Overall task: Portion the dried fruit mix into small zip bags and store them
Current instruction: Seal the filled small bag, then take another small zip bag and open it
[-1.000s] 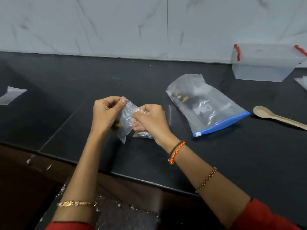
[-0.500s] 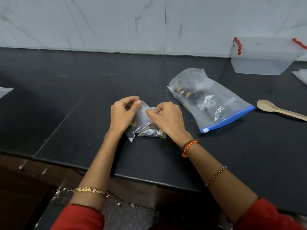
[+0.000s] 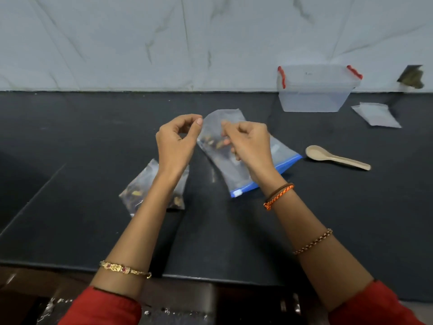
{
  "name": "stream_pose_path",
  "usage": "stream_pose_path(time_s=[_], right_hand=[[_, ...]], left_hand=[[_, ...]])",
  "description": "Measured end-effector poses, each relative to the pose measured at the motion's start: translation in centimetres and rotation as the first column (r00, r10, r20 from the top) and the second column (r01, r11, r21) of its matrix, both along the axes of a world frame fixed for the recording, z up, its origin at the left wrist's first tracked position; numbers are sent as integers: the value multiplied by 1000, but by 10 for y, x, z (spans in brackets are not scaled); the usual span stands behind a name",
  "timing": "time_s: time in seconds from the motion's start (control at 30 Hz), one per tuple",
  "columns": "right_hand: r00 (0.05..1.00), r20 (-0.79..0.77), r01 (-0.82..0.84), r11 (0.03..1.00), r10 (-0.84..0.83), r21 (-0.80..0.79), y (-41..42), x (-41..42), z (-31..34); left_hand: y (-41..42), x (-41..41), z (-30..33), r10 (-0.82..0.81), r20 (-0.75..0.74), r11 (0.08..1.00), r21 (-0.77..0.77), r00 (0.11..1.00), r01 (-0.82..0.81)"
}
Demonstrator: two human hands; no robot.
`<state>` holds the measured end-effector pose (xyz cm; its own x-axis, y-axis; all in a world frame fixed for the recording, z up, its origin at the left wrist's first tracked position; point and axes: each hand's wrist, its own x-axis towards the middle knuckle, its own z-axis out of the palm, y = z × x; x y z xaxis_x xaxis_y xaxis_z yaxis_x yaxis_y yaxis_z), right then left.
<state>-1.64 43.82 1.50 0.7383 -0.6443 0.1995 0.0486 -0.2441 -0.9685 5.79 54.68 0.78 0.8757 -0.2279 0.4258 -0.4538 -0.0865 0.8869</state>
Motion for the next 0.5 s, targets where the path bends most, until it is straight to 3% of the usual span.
stream_pose_path(time_s=[0.27, 0.5], right_hand=[[978, -4, 205, 952, -209, 225, -169, -51, 1], [917, -136, 390, 914, -374, 115, -318, -102, -23]], left_hand=[[-153, -59, -4, -172, -212, 984, -86, 962, 157], [-298, -101, -15, -239, -352, 971, -57, 905, 234]])
